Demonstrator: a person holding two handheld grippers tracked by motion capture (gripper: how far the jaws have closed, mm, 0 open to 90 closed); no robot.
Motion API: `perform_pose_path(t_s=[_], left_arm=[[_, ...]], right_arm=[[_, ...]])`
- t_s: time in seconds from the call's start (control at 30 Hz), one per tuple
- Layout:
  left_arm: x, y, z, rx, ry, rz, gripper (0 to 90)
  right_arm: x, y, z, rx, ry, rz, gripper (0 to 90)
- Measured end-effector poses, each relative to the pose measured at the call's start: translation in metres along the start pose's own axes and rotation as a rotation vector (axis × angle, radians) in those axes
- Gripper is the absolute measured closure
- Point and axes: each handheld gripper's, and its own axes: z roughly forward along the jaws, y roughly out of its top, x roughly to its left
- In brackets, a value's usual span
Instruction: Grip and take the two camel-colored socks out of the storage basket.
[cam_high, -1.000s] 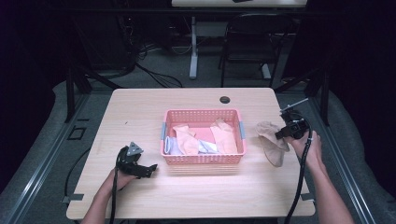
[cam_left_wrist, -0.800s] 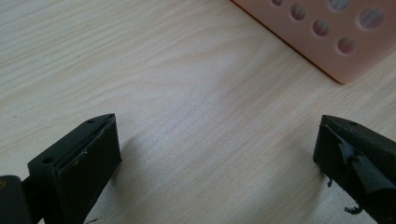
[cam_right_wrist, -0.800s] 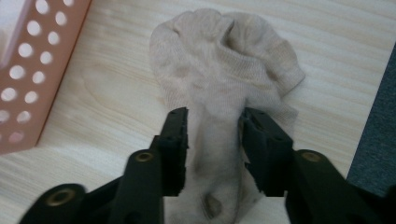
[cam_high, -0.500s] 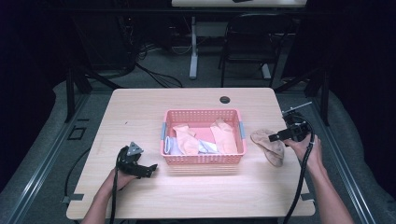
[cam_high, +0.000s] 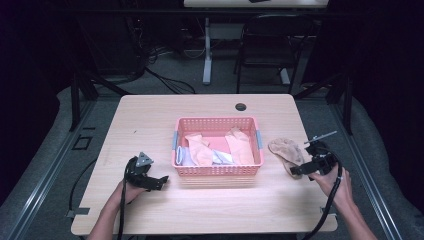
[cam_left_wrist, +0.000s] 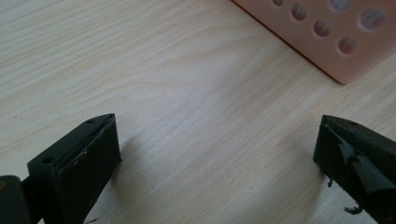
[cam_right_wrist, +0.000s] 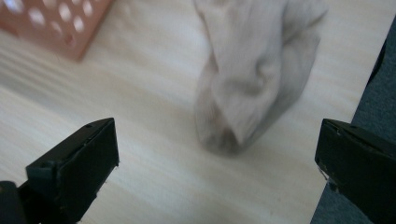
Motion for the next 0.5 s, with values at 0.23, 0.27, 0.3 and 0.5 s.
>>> perform_pose_path(t_s=[0.23, 0.27, 0.3, 0.5], left_arm=[[0.0, 0.0, 0.0, 0.0, 0.0, 0.0, 0.4], [0.0, 0.0, 0.0, -0.001, 0.0, 0.0, 0.4], [0.0, 0.0, 0.0, 0.0, 0.0, 0.0, 0.4], [0.0, 0.0, 0.0, -0.001, 0.0, 0.0, 0.4]], right_arm=[[-0.004, -0.02, 0.006, 0.045, -0.02, 0.009, 0.0], [-0.005, -0.021, 0.006, 0.059, -0.026, 0.005, 0.0], [-0.006, -0.022, 0.006, 0.059, -0.03, 0.013, 0.0], [-0.009, -0.021, 0.007, 0.071, -0.042, 0.01, 0.0]])
